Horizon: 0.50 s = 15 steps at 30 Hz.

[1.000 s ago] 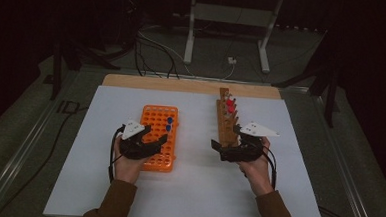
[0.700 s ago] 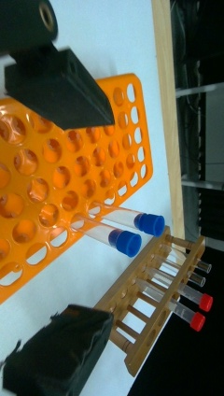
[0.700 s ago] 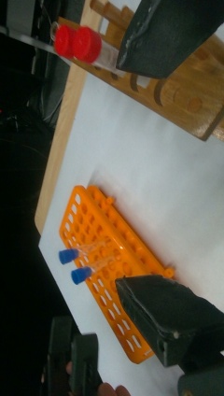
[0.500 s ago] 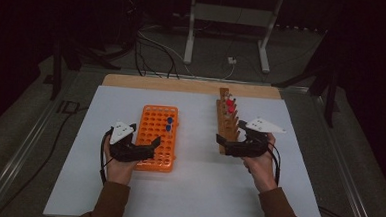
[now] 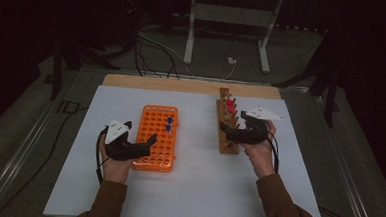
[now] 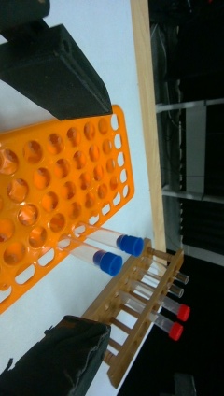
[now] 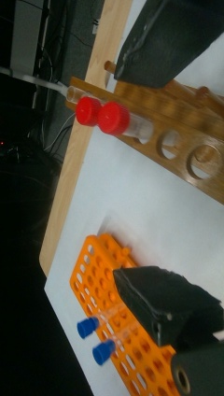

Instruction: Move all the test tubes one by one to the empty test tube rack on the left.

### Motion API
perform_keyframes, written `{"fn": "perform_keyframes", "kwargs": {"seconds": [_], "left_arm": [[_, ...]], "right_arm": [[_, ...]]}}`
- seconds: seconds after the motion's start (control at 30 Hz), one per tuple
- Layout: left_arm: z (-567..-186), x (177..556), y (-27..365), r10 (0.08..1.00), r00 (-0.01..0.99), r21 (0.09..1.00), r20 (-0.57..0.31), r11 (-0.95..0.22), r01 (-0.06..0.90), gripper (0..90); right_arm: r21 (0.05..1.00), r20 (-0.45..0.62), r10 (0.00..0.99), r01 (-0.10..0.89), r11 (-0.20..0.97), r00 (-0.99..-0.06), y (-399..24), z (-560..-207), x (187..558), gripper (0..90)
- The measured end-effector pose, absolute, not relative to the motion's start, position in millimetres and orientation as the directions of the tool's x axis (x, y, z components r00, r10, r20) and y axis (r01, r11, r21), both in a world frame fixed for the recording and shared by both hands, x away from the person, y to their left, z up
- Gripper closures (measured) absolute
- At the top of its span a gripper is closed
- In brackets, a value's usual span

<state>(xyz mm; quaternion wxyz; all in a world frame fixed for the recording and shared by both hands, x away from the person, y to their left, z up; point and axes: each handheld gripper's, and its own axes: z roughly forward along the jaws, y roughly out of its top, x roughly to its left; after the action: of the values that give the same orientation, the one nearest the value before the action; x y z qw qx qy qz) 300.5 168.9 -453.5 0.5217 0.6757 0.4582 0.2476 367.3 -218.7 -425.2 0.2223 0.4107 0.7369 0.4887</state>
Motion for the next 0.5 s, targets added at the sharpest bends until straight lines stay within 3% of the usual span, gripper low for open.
{"fn": "perform_keyframes", "kwargs": {"seconds": [0.33, 0.43, 0.5], "left_arm": [[-453, 300, 168, 0.878, 0.456, 0.934, -0.145, -0.031, 0.356, 0.4], [-454, 300, 168, 0.879, 0.454, 0.934, -0.147, -0.028, 0.357, 0.4], [-454, 300, 169, 0.881, 0.45, 0.933, -0.148, -0.026, 0.358, 0.4]], "right_arm": [[0.885, 0.065, 0.861, 0.427, 0.183, -0.504, -221, -432, 396, 18.2], [0.875, 0.045, 0.875, 0.442, 0.198, -0.481, -219, -435, 404, 28.7], [0.87, 0.045, 0.875, 0.449, 0.203, -0.482, -217, -438, 408, 40.2]]}}
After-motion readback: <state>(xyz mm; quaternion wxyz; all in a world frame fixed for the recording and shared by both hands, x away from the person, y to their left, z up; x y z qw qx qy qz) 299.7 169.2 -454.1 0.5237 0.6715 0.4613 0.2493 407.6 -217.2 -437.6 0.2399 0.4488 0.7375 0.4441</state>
